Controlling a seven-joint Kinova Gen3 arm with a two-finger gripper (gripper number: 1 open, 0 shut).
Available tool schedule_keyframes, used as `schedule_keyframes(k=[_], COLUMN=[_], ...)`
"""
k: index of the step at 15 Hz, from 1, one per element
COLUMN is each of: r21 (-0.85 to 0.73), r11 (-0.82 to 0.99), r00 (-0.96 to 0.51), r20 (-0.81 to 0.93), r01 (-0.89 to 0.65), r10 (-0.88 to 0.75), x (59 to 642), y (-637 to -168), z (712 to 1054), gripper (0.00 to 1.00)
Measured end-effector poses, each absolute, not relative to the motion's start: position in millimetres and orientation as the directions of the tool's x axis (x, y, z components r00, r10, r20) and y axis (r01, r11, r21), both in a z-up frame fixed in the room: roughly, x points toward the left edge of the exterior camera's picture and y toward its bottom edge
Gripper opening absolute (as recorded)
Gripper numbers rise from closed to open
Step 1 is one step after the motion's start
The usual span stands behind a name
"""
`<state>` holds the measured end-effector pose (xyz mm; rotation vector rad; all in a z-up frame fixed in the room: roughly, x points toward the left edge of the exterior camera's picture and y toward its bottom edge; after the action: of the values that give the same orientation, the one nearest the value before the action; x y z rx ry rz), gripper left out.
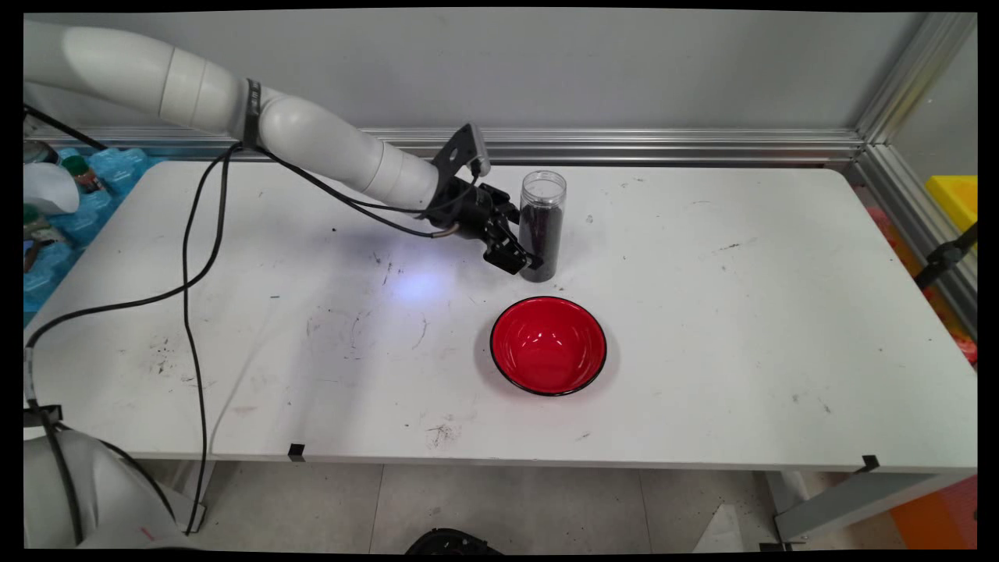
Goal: Pick up the black seasoning powder from the table, then pour the black seasoning powder in the red bowl
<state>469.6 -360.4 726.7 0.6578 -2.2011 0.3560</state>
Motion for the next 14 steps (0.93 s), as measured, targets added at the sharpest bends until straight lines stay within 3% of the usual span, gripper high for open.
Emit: schedule_keyframes(k=[7, 8, 14], r21=[-0.039, -0.040, -0.025], r11=[0.829, 0.830, 0.845], r00=[-0.550, -0.551, -0.565], r20=[0.765, 0.765, 0.754], r01=[-0.558, -0.557, -0.534], r10=[-0.334, -0.333, -0.335], x=[464, 464, 462], y=[-366, -366, -361], z=[718, 717, 712], gripper=[1.00, 0.00, 0.00])
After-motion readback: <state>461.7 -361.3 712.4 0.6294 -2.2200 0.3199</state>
